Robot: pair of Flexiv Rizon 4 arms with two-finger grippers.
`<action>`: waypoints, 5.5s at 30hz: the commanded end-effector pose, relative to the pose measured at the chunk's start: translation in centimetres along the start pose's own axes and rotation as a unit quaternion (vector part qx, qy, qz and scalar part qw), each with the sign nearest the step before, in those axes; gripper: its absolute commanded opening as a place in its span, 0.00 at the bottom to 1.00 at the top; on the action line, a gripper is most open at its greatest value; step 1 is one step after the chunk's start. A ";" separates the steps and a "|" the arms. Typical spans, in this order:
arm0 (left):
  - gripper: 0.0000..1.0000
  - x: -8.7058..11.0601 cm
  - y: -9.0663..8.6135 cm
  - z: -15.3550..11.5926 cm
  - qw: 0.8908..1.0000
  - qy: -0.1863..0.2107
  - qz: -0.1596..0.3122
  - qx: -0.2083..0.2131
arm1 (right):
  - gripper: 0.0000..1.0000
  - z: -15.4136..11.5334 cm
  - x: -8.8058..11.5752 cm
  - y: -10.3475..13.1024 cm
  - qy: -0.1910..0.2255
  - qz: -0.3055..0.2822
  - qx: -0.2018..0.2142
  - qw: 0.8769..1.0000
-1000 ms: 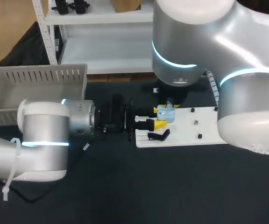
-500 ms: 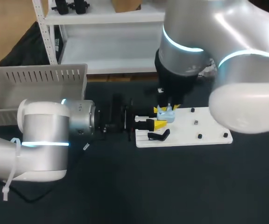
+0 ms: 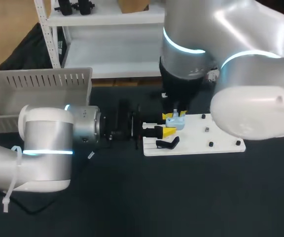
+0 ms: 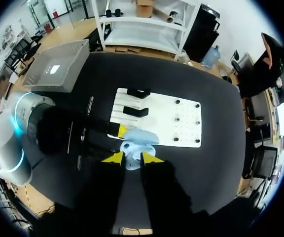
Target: Pick up each earbud case from the left stands, insert the matching earbuds, close the lid, and place the case in the box.
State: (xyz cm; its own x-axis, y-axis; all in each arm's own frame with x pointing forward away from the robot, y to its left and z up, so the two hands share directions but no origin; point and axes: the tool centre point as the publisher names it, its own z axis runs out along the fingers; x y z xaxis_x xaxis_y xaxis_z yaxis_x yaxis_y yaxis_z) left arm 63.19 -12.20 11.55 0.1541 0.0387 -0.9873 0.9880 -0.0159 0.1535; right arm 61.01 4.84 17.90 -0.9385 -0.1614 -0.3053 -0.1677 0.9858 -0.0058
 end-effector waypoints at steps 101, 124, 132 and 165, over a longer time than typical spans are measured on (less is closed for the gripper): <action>0.00 0.0 0.0 0.0 1.000 0.000 0.000 -0.001 | 1.00 4.7 -5.4 -7.1 -0.006 0.124 0.065 0.990; 0.00 0.0 0.0 0.0 1.000 0.000 0.000 -0.001 | 1.00 2.7 -0.8 -7.0 -0.007 0.117 0.067 0.991; 0.00 0.0 0.0 0.0 1.000 0.000 0.000 -0.001 | 1.00 -0.1 -2.0 -8.4 -0.081 0.131 0.040 0.987; 0.00 -5.2 5.7 -16.6 0.963 0.187 0.007 -0.192 | 1.00 -1.6 -0.7 -9.5 -0.085 0.044 -0.064 0.993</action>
State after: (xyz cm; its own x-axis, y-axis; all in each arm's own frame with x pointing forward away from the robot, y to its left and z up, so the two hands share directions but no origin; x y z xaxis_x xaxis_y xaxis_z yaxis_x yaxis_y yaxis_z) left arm 69.22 2.21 17.37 0.1106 0.3795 -0.9185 0.9404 0.2590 0.2202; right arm 63.10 -4.41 19.76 -0.8932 -0.0594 -0.4457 -0.1379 0.9797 0.1458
